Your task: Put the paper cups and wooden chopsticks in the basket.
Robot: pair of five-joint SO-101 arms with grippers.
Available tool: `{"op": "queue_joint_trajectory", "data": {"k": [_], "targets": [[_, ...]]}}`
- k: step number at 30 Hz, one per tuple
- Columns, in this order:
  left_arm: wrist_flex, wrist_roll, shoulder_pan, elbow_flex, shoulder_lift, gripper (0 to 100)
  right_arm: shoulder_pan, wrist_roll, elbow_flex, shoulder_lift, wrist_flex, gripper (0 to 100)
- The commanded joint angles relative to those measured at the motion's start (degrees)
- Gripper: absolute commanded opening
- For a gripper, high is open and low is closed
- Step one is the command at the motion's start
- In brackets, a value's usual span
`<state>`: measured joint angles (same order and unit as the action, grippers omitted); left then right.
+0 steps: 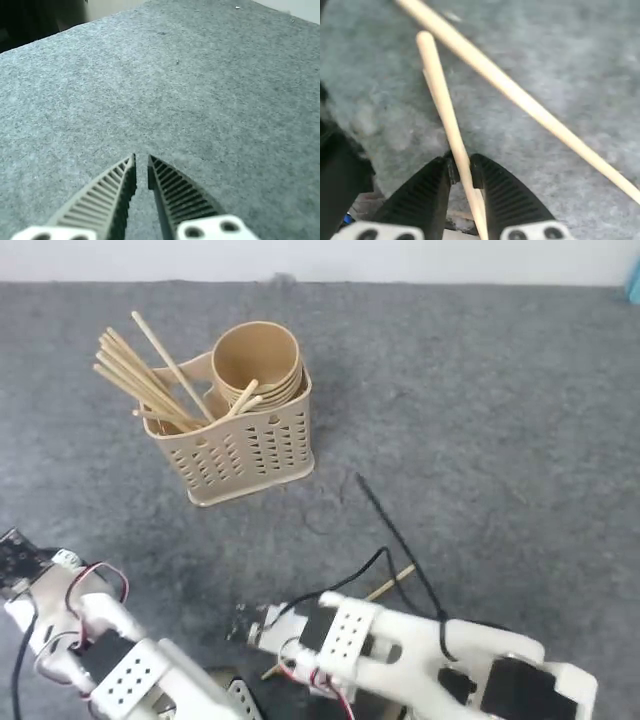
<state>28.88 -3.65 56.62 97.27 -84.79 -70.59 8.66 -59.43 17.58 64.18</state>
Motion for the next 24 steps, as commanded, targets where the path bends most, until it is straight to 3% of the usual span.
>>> {"op": "queue_joint_trajectory", "data": {"k": [1, 9, 13, 20, 24], "targets": [[-0.4, 0.5, 0.4, -0.5, 0.2, 4, 5.3, 0.3, 2.0, 4.3, -1.7, 0.6], [-0.4, 0.5, 0.3, -0.5, 0.2, 4, 14.1, 0.2, 5.2, 27.1, 11.6, 0.7], [-0.4, 0.5, 0.3, -0.5, 0.2, 4, 16.7, -0.4, 5.3, 40.6, 11.9, 0.7], [-0.4, 0.5, 0.1, -0.4, 0.2, 4, 17.5, -14.8, 4.5, 56.6, -11.2, 0.7], [-0.4, 0.5, 0.0, -0.4, 0.2, 4, 17.5, -16.4, 4.0, 57.9, -27.3, 0.7]]}}
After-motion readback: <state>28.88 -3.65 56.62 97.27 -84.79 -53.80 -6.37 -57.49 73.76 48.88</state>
